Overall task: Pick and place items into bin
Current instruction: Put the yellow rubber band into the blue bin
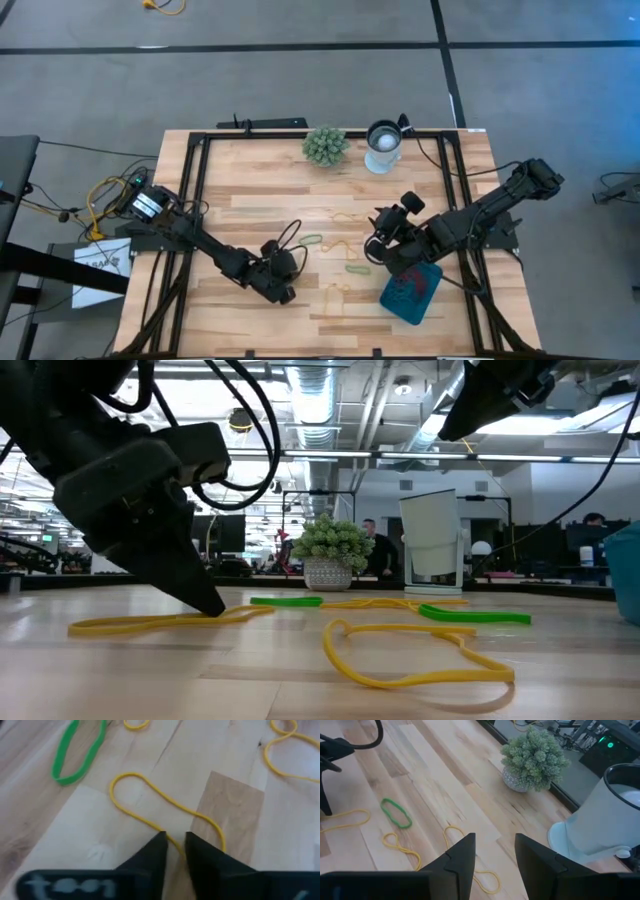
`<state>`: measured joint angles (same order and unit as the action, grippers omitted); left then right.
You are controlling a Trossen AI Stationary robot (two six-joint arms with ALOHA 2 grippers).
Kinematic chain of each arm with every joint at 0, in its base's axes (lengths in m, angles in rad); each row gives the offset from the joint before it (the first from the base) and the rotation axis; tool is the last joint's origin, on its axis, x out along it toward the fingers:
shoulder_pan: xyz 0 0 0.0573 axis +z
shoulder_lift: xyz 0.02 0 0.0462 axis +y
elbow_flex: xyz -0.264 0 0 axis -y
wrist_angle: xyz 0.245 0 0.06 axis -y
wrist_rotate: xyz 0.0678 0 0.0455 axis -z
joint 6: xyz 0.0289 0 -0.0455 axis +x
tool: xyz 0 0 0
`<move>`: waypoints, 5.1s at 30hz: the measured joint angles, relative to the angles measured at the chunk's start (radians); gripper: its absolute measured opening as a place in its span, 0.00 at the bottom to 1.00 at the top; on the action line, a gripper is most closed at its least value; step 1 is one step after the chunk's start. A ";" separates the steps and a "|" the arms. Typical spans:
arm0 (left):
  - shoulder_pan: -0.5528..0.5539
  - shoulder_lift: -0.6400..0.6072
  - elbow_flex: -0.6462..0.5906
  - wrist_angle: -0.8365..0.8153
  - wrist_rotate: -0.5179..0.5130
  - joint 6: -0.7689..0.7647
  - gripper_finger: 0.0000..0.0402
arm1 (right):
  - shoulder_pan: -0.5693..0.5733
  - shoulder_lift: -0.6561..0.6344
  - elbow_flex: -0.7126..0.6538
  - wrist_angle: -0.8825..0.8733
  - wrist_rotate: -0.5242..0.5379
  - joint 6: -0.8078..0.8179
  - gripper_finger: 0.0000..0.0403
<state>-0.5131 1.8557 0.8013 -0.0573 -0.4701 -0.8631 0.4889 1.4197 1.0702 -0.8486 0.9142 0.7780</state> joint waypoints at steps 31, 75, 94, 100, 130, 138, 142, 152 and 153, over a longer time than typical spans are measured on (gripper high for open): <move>0.032 -0.180 0.392 -0.507 -0.198 0.327 0.00 | 0.029 0.008 -0.009 0.105 -0.024 -0.051 0.33; 0.033 -0.182 0.446 -0.528 -0.206 0.410 0.00 | -0.175 0.299 -0.047 1.003 -0.700 -0.613 0.29; 0.036 -0.182 0.446 -0.528 -0.205 0.409 0.00 | -0.232 0.335 -0.047 1.067 -0.690 -0.629 0.29; 0.045 -0.182 0.446 -0.527 -0.199 0.412 0.00 | -0.236 0.335 -0.047 1.067 -0.736 -0.629 0.20; -0.011 -0.309 0.519 -0.887 -0.435 0.300 0.10 | 0.004 -0.129 -0.047 0.405 -0.514 -0.326 0.00; -0.010 -0.310 0.519 -0.995 -0.505 0.195 0.10 | 0.330 -0.292 -0.047 0.017 -0.295 0.185 0.00; -0.009 -0.310 0.519 -1.001 -0.528 0.195 0.10 | 0.437 -0.263 -0.047 -0.130 -0.253 0.419 0.00; -0.008 -0.310 0.519 -1.000 -0.528 0.185 0.10 | 0.475 -0.035 -0.047 -0.284 -0.449 0.739 0.00; -0.008 -0.310 0.519 -1.000 -0.528 0.185 0.10 | 0.475 -0.015 -0.047 -0.284 -0.476 0.745 0.00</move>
<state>-0.5209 1.5459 1.3201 -1.0569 -0.9985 -0.6777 0.9642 1.4043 1.0233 -1.1328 0.4383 1.5226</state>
